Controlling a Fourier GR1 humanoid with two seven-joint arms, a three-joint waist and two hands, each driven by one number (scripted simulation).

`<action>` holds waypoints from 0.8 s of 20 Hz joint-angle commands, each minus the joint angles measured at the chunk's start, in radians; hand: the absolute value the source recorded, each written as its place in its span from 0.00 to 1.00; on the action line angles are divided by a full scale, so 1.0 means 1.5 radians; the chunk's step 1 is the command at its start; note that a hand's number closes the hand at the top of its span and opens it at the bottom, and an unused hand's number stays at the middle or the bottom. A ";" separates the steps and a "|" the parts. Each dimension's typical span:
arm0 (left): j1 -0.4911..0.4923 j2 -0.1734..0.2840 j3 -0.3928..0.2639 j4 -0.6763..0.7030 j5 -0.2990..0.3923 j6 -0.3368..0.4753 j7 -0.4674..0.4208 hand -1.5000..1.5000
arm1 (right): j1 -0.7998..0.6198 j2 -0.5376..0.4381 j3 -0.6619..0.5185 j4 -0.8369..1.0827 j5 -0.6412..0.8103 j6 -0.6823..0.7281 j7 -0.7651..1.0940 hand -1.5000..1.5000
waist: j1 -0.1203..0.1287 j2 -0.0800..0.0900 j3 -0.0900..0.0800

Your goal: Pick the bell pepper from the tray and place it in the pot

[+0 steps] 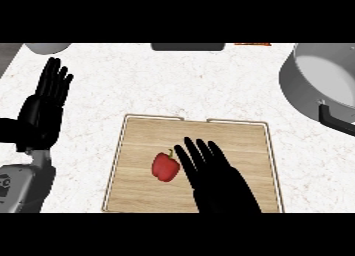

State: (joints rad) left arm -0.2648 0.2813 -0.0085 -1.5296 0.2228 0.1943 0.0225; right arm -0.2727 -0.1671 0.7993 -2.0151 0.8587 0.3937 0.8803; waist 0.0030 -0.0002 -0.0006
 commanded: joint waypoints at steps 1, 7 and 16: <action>0.012 0.011 0.016 -0.034 -0.005 -0.016 0.023 0.50 | 0.029 0.033 0.014 0.051 0.031 -0.011 -0.016 0.00 | -0.001 0.000 0.000; 0.000 -0.020 0.025 -0.006 -0.017 -0.026 0.006 0.50 | 0.001 0.081 -0.007 0.107 0.073 -0.022 -0.087 0.00 | -0.001 0.000 0.000; 0.008 -0.030 0.035 -0.013 -0.041 -0.028 0.010 0.50 | 0.028 0.091 -0.009 0.233 0.165 -0.117 -0.134 0.00 | -0.002 0.000 0.000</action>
State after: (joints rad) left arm -0.2530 0.2598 0.0594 -1.5531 0.1954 0.1348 0.0417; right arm -0.2331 -0.0317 0.8141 -1.7692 1.0601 0.2825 0.7198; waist 0.0009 -0.0007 0.0000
